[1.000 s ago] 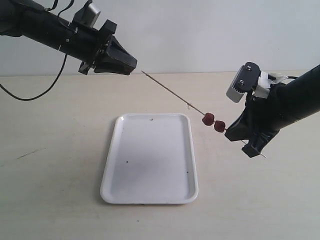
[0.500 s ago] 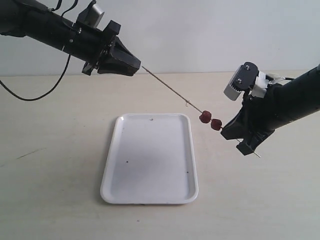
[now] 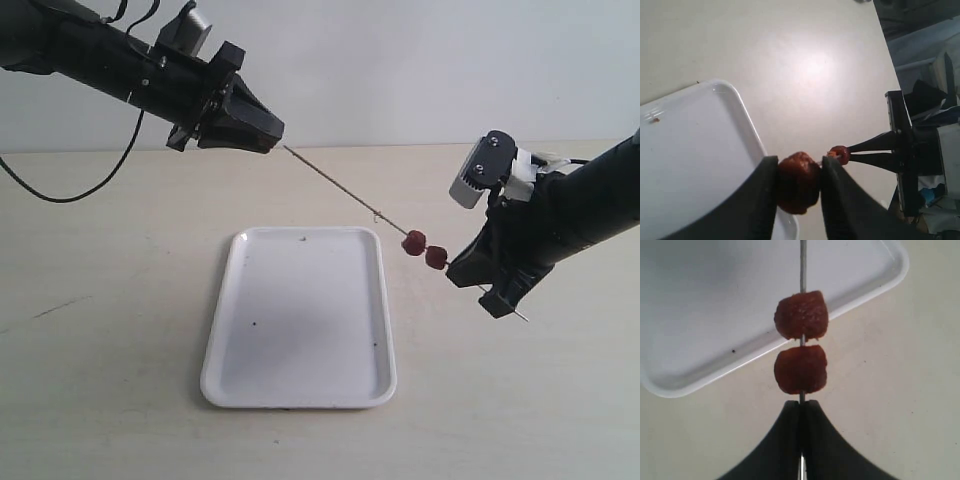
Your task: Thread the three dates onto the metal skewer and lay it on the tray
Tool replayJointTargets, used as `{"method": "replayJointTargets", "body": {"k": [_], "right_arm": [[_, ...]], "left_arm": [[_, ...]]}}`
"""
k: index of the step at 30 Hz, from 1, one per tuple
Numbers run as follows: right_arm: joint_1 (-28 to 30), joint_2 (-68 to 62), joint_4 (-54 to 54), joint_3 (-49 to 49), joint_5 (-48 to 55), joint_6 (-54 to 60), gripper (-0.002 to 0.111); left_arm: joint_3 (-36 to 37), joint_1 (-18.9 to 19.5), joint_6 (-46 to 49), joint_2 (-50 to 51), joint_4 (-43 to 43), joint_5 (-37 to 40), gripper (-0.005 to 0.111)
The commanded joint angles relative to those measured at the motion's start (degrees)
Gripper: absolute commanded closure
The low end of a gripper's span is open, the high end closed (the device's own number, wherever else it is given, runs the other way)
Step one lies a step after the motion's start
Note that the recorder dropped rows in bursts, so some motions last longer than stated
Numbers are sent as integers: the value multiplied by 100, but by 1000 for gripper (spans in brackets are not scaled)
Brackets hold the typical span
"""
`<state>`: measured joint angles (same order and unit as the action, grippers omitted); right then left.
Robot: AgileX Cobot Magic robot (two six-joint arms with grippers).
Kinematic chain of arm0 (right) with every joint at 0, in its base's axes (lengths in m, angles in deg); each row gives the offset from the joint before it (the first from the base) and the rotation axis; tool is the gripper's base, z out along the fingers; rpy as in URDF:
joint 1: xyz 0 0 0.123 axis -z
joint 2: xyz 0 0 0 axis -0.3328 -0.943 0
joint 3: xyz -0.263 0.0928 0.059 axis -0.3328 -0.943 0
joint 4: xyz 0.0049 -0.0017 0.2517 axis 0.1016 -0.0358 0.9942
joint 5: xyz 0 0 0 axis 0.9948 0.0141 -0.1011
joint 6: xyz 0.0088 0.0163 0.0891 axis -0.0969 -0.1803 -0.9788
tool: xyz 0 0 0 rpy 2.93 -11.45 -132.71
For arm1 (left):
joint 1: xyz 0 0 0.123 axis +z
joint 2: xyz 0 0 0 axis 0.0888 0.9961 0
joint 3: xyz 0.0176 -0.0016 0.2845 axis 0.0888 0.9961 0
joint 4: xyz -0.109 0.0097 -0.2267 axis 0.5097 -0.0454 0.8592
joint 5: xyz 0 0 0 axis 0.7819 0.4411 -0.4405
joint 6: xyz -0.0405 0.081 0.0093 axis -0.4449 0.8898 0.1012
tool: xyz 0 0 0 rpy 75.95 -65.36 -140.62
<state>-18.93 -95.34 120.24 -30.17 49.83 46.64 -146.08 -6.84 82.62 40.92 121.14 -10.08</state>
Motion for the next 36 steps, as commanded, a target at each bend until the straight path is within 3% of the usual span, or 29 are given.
{"method": "replayJointTargets", "body": {"k": [1, 14, 36], "right_arm": [[21, 4, -28, 21, 35, -97, 108], [21, 4, 64, 21, 35, -43, 108], [21, 15, 1122, 11, 333, 1287, 108]], "left_arm": [[-59, -16, -20, -62, 103, 43, 77], [-59, -351, 18, -62, -150, 43, 77], [-59, -321, 153, 85, -89, 43, 77]]}}
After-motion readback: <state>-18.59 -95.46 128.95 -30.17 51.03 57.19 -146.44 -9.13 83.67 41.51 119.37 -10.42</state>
